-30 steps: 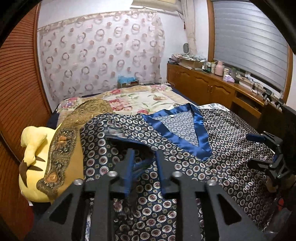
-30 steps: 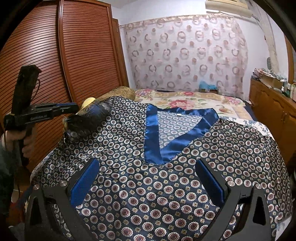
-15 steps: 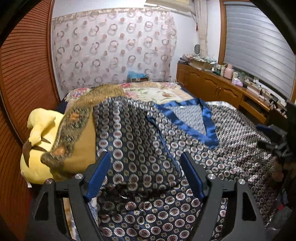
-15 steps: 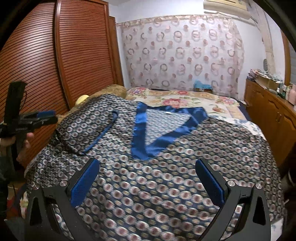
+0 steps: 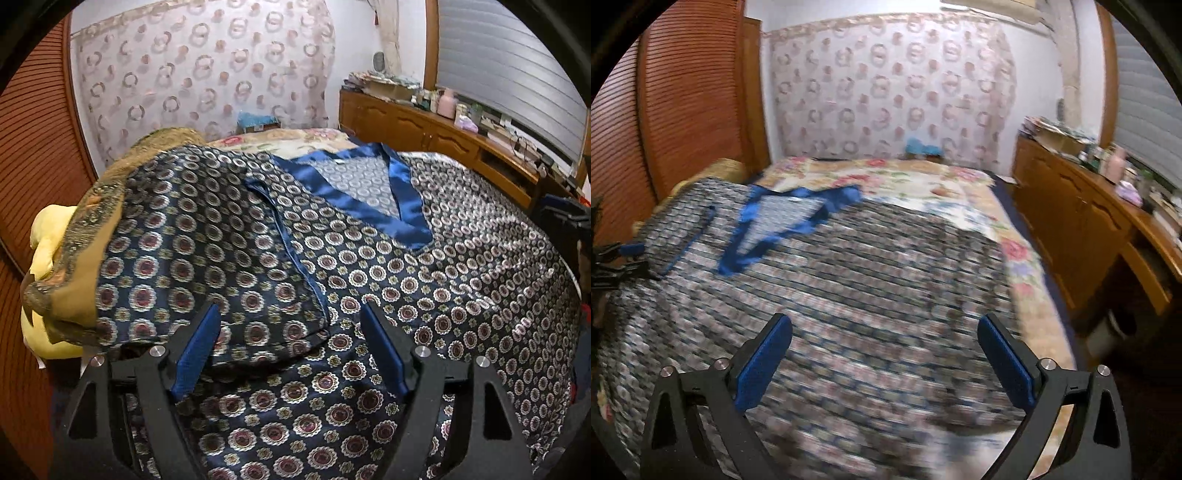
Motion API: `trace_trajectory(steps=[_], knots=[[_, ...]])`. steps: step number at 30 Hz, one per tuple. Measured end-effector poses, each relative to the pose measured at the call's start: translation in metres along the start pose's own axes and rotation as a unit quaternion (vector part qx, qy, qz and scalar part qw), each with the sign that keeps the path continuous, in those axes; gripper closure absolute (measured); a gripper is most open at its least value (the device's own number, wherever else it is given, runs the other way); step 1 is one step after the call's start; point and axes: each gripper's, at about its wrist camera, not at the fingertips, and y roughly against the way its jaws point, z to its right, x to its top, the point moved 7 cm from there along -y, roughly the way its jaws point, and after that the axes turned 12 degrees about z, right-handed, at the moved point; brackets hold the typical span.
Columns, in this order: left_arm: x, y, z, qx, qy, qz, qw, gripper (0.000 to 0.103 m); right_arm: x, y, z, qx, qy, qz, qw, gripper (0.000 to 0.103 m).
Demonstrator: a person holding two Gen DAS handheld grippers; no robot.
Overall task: Fold small clothes
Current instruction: 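Fold the lifted robe side over toward the collar center, open the left tool, then grasp the robe's other side edge with the right tool and lift it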
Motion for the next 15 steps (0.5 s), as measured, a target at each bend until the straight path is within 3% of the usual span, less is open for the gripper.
trace_trajectory(steps=[8, 15], knots=[[-0.008, -0.018, 0.007, -0.004, -0.004, -0.031, 0.9995, 0.024, -0.031, 0.003, 0.069, -0.053, -0.018, -0.059, 0.997, 0.026], [-0.015, -0.029, 0.014, -0.008, -0.013, -0.062, 0.9979, 0.023, -0.037, -0.006, 0.091, -0.041, -0.062, -0.087, 0.993, 0.039]])
